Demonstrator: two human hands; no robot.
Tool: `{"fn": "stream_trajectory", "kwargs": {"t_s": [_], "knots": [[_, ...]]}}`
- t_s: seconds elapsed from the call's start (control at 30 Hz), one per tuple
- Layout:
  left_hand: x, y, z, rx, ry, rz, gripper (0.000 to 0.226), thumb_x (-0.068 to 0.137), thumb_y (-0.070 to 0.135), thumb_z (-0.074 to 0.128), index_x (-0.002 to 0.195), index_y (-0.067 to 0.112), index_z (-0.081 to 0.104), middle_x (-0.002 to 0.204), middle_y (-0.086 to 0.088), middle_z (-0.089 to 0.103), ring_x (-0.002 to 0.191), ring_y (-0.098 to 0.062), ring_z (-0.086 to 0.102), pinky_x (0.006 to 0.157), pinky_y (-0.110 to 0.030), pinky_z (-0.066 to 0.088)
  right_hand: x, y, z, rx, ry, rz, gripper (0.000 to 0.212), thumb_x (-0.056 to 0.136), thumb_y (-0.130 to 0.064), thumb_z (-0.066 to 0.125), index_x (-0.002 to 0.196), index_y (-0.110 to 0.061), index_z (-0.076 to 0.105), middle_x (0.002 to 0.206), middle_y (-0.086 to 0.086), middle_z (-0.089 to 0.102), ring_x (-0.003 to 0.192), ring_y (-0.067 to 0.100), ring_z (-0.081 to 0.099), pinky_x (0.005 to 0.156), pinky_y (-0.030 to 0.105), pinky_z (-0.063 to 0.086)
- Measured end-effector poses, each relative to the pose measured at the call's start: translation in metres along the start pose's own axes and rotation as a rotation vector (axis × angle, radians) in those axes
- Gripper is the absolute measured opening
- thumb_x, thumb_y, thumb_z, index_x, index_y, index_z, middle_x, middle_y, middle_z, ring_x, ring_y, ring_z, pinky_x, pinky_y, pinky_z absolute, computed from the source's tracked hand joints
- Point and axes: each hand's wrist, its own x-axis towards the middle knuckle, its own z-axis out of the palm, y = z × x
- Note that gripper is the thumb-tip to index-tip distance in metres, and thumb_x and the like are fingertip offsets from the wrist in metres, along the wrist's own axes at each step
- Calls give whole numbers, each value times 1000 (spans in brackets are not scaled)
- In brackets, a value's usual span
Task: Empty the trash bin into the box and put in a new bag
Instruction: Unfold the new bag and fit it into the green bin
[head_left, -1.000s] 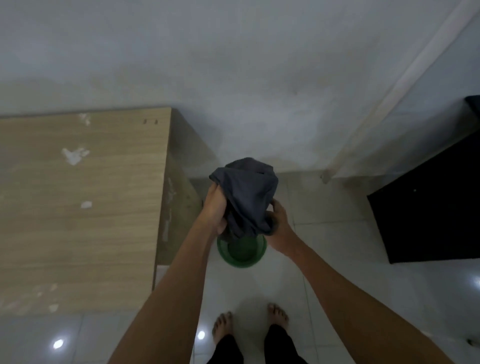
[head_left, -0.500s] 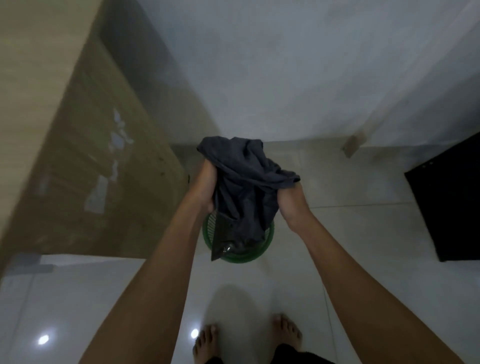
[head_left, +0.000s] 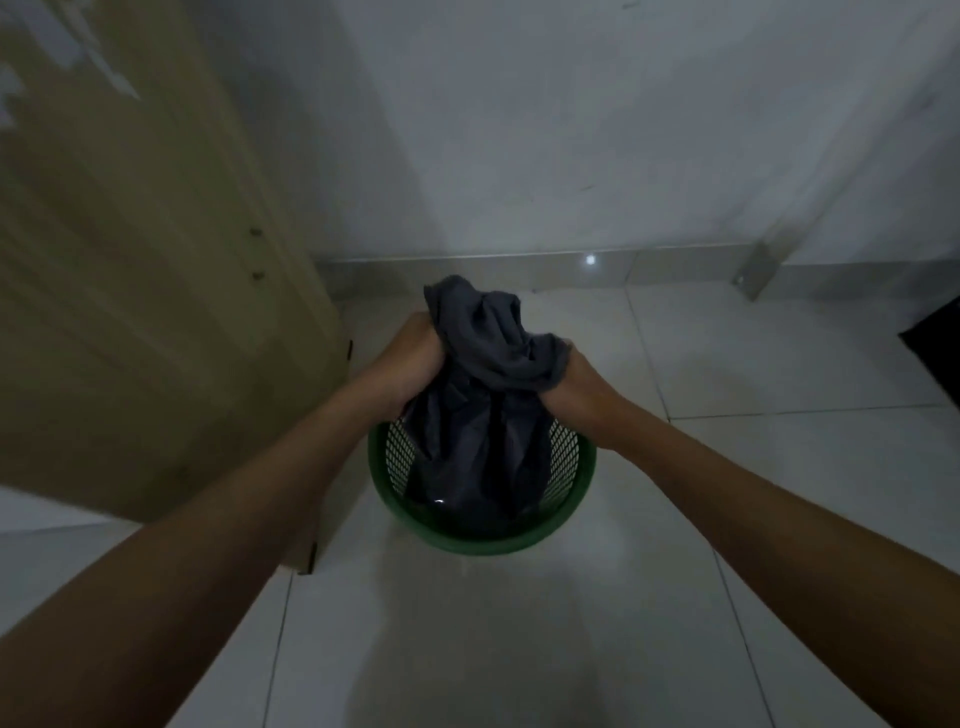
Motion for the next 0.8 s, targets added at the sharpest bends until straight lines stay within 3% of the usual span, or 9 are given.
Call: {"fn": "stream_trajectory", "kwargs": {"t_s": [0.07, 0.13, 0.2, 0.33, 0.43, 0.6, 0.7, 0.77, 0.8], "knots": [[8, -13, -4, 182, -43, 50, 31, 109, 24, 41, 91, 23, 65, 94, 1, 69, 85, -13, 64, 64, -15, 51, -1, 6, 4, -111, -140, 6, 21, 100, 0, 58, 85, -12, 67, 80, -10, 71, 74, -1, 64, 68, 28, 53], [11, -24, -10, 416, -148, 56, 26, 106, 21, 45, 104, 14, 70, 107, -6, 71, 88, -14, 65, 70, -22, 51, 0, 8, 9, -340, -294, -12, 14, 97, 3, 57, 90, 2, 69, 91, 11, 74, 85, 20, 68, 80, 39, 55], [10, -32, -18, 667, -208, 94, 29, 102, 25, 51, 120, 10, 68, 119, -6, 68, 100, -19, 64, 83, -27, 51, 2, 8, 10, -533, -434, 7, 13, 90, 5, 58, 79, 8, 65, 87, 27, 71, 76, 28, 63, 76, 43, 53], [6, -39, -21, 942, -192, 94, 33, 96, 31, 55, 121, 11, 64, 124, -10, 64, 109, -27, 62, 85, -30, 48, -2, -13, -14, -538, -475, 115, 9, 87, 1, 68, 90, -1, 76, 90, 20, 76, 77, 22, 72, 75, 37, 64], [4, -47, -19, 882, -51, 222, 20, 93, 22, 60, 109, 11, 65, 116, -9, 68, 103, -23, 63, 78, -27, 44, -10, -26, -41, -330, -397, 150, 16, 96, -8, 66, 100, -14, 81, 99, 6, 79, 93, 17, 76, 82, 32, 63], [3, -46, -29, 677, 158, 427, 8, 87, 19, 72, 88, 14, 66, 88, -1, 68, 87, -18, 67, 67, -26, 45, -20, -31, -65, -159, -219, 228, 19, 101, -5, 56, 105, -2, 74, 102, 18, 77, 94, 27, 76, 72, 27, 63], [-6, -36, -35, 537, 75, 433, 29, 83, 25, 83, 67, 33, 59, 64, 17, 60, 60, 7, 55, 56, -12, 39, -22, -21, -66, -148, -77, 269, 25, 103, -8, 47, 105, -1, 71, 99, 19, 74, 79, 22, 77, 64, 27, 61], [-10, -32, -42, 341, -63, 299, 11, 83, 25, 82, 77, 24, 72, 74, 9, 71, 70, -2, 65, 69, -21, 52, -20, -11, -69, -210, -2, 275, 29, 103, -8, 43, 102, 4, 69, 95, 21, 72, 71, 23, 74, 58, 27, 60], [-12, -31, -48, 253, -112, 219, 19, 83, 27, 80, 92, 10, 75, 87, -4, 75, 81, -12, 70, 75, -28, 56, -19, -6, -71, -230, 33, 283, 30, 103, -8, 43, 101, 8, 69, 90, 21, 71, 69, 24, 72, 56, 27, 59]]}}
